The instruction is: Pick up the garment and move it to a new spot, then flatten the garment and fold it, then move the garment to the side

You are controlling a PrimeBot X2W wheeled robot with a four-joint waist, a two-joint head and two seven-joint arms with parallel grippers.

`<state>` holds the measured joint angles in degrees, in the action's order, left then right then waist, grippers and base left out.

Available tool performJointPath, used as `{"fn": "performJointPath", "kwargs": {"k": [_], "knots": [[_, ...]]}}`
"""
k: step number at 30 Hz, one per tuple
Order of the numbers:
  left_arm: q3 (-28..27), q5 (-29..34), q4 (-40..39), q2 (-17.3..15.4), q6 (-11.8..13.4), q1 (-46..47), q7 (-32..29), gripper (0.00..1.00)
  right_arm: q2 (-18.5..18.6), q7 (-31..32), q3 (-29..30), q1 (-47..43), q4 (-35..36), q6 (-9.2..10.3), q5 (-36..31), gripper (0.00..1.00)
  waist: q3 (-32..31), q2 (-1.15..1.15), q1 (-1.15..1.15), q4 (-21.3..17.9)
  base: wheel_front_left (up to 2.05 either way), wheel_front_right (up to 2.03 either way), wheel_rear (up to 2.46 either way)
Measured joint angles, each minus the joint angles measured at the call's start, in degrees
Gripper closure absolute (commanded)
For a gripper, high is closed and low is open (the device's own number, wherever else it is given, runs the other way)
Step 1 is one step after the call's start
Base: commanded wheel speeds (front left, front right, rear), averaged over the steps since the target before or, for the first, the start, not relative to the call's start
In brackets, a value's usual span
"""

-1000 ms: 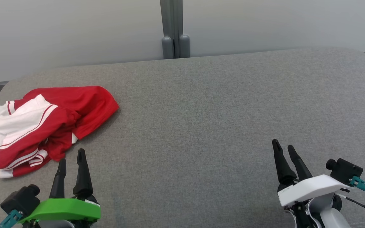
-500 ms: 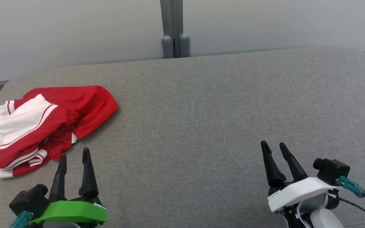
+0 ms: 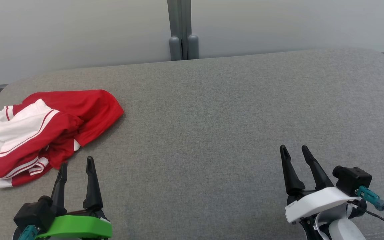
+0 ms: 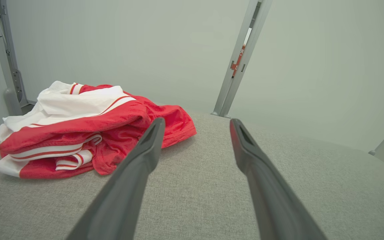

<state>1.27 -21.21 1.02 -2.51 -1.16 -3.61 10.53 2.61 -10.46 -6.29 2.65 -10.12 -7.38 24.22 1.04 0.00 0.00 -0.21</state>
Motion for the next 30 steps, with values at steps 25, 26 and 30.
{"fn": "performJointPath", "kwargs": {"k": [25,26,30], "knots": [[-0.71,9.14,2.05,-0.1,-2.18,-1.59,2.91,0.0,0.1,-2.85,0.23,-0.96,-1.81,-0.01,-10.51,0.0,-0.57,0.0,0.0,0.09,0.0,0.0,0.0],[-0.78,9.83,2.03,-0.1,-2.18,-1.65,2.99,0.0,0.1,-3.04,0.2,-1.01,-1.9,-0.01,-10.92,0.0,-0.61,0.0,0.0,0.05,0.0,0.0,0.0],[-1.03,11.11,1.38,-0.12,-2.22,-1.79,3.44,0.0,0.11,-3.46,-0.1,-1.14,-2.05,-0.01,-12.76,0.0,-0.71,0.0,0.0,-0.06,0.0,0.0,0.0]]}}
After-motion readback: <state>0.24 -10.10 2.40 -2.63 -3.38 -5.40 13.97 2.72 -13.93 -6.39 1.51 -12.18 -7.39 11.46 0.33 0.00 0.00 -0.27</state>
